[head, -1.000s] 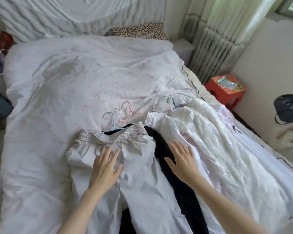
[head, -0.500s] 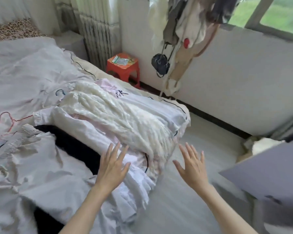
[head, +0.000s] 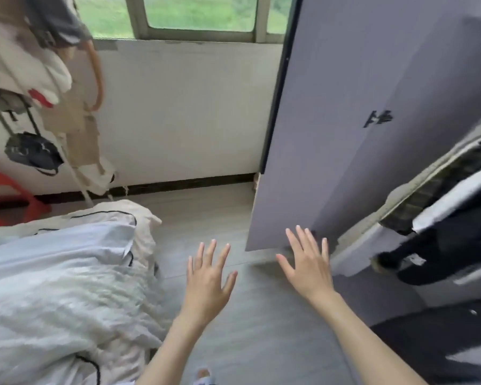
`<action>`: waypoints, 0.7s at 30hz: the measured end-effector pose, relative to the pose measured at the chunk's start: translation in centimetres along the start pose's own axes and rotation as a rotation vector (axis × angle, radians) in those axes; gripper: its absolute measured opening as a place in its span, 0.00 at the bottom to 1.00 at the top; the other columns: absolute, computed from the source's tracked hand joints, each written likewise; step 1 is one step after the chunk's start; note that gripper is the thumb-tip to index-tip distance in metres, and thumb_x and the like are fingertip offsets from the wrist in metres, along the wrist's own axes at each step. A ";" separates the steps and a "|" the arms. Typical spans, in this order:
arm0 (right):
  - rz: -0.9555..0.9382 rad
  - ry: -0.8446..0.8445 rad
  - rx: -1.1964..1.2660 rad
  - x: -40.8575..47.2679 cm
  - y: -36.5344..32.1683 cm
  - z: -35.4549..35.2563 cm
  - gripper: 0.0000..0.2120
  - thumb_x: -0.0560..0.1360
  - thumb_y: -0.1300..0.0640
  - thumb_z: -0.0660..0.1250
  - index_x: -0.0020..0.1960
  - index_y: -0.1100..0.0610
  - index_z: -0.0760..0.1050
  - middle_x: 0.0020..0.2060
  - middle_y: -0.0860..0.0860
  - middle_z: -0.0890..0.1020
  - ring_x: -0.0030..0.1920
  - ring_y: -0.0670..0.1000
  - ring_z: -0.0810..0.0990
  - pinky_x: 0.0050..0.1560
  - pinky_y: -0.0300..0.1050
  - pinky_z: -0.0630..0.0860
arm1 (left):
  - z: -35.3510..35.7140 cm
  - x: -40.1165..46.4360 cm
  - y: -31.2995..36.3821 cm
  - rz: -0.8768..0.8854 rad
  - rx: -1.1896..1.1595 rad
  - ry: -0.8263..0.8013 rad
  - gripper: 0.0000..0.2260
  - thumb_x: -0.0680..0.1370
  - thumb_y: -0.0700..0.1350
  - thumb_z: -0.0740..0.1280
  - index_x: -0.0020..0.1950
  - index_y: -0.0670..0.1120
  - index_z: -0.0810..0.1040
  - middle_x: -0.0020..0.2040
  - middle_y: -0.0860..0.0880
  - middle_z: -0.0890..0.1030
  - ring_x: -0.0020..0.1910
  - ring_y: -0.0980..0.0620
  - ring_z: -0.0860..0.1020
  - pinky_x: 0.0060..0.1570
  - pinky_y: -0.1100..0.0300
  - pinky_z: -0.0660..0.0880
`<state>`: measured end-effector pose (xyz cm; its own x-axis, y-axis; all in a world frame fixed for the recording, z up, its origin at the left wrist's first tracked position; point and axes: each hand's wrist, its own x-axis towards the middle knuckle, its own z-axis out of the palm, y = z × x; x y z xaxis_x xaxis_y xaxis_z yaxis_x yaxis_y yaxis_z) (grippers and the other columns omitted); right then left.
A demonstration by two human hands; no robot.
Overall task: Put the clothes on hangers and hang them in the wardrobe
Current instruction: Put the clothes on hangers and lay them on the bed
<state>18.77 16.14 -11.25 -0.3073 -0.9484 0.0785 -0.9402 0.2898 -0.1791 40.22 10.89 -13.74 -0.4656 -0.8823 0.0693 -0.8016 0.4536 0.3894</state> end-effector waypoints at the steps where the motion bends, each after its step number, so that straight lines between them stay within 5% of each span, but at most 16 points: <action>1: 0.052 -0.013 0.012 0.2 1.4 -0.4 0.32 0.72 0.40 0.50 0.68 0.56 0.69 0.67 0.57 0.71 0.68 0.58 0.68 0.66 0.65 0.59 | 0.4 1.7 0.8 0.055 0.011 -0.021 0.23 0.75 0.57 0.54 0.67 0.49 0.68 0.65 0.41 0.74 0.65 0.36 0.70 0.56 0.38 0.69; 4: 0.183 0.056 0.034 1.2 5.2 -0.5 0.37 0.71 0.36 0.42 0.74 0.53 0.59 0.73 0.53 0.61 0.74 0.54 0.56 0.72 0.59 0.46 | 1.8 6.7 2.6 0.179 0.054 -0.086 0.25 0.76 0.59 0.51 0.67 0.49 0.70 0.66 0.42 0.73 0.66 0.38 0.70 0.59 0.42 0.68; 8: 0.368 0.130 0.038 2.9 8.4 -0.6 0.38 0.70 0.34 0.39 0.75 0.50 0.55 0.75 0.51 0.57 0.75 0.51 0.52 0.72 0.56 0.41 | 3.8 13.1 4.4 0.272 -0.031 -0.188 0.32 0.73 0.64 0.44 0.73 0.51 0.63 0.74 0.45 0.61 0.74 0.42 0.54 0.69 0.49 0.50; 12: 0.526 0.158 0.010 5.0 10.9 -2.1 0.40 0.68 0.33 0.34 0.76 0.49 0.50 0.76 0.50 0.53 0.76 0.50 0.48 0.72 0.53 0.37 | 3.7 21.0 7.5 0.506 0.020 -0.223 0.27 0.75 0.59 0.51 0.69 0.48 0.70 0.69 0.41 0.70 0.69 0.36 0.65 0.62 0.40 0.64; 17: 0.649 0.239 0.006 7.1 13.5 -3.9 0.37 0.71 0.34 0.40 0.75 0.51 0.55 0.74 0.52 0.58 0.75 0.51 0.52 0.71 0.56 0.43 | 4.0 28.3 12.5 0.666 -0.010 -0.229 0.25 0.77 0.58 0.53 0.71 0.48 0.67 0.70 0.41 0.67 0.70 0.35 0.62 0.64 0.40 0.62; 21: 0.730 0.294 -0.062 8.0 16.7 -5.2 0.31 0.74 0.39 0.49 0.71 0.55 0.66 0.69 0.55 0.70 0.71 0.56 0.65 0.67 0.63 0.58 | 6.5 31.0 15.3 0.767 -0.057 -0.318 0.23 0.78 0.56 0.58 0.72 0.51 0.63 0.72 0.43 0.64 0.72 0.37 0.58 0.67 0.43 0.57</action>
<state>-0.17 14.02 -8.47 -0.8681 -0.4454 0.2192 -0.4897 0.8407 -0.2312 11.08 -8.65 -11.63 -0.9656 -0.2489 0.0751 -0.2019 0.8999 0.3864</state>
